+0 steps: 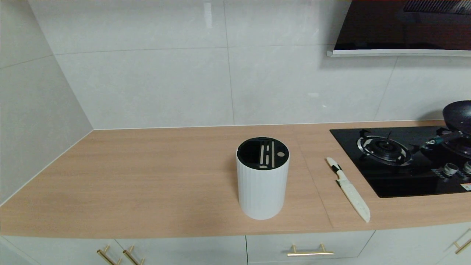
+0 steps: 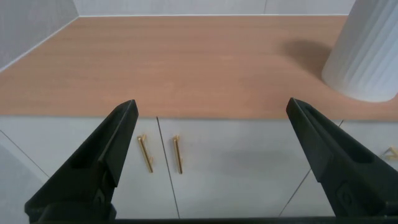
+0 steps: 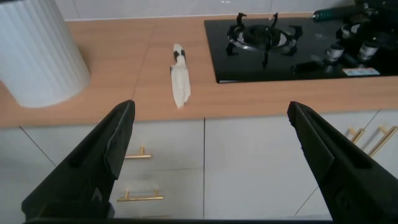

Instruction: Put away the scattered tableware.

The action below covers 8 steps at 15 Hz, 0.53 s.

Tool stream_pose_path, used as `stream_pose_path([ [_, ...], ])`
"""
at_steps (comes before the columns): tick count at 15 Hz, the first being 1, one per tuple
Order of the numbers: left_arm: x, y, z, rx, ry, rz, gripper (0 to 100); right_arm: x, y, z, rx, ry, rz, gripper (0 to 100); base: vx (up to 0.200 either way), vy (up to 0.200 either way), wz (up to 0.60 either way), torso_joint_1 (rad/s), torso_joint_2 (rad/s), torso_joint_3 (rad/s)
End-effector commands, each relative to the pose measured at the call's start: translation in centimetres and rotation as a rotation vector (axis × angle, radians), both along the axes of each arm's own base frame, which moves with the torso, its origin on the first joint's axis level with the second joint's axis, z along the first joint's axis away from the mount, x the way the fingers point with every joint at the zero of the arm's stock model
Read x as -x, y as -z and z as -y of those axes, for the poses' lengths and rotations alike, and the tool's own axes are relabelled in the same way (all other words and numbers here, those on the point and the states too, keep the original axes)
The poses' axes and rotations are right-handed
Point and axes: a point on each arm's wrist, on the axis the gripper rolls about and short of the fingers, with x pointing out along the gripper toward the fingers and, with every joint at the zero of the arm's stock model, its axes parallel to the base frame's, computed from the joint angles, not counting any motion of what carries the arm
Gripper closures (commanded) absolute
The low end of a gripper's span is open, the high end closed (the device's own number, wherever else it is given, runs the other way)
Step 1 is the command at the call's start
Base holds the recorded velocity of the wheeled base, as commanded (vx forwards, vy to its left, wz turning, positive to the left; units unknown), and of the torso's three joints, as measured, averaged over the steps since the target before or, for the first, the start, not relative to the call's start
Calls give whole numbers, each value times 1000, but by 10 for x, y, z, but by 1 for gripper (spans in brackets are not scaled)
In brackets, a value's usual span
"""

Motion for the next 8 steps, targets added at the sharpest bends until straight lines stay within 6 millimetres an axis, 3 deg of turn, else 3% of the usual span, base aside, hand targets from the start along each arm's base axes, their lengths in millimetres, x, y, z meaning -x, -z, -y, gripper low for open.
stream_pose_path([
  [1,0,0,0,1,-1,0,0,0,0,0,0,0,-1,0,0,0,0,203,-408,-212],
  [5,0,0,0,1,-1,0,0,0,0,0,-3,0,-1,0,0,0,0,163,-338,-171],
  [8,0,0,0,1,-1,0,0,0,0,0,-2,0,-1,0,0,0,0,11,-17,-9],
])
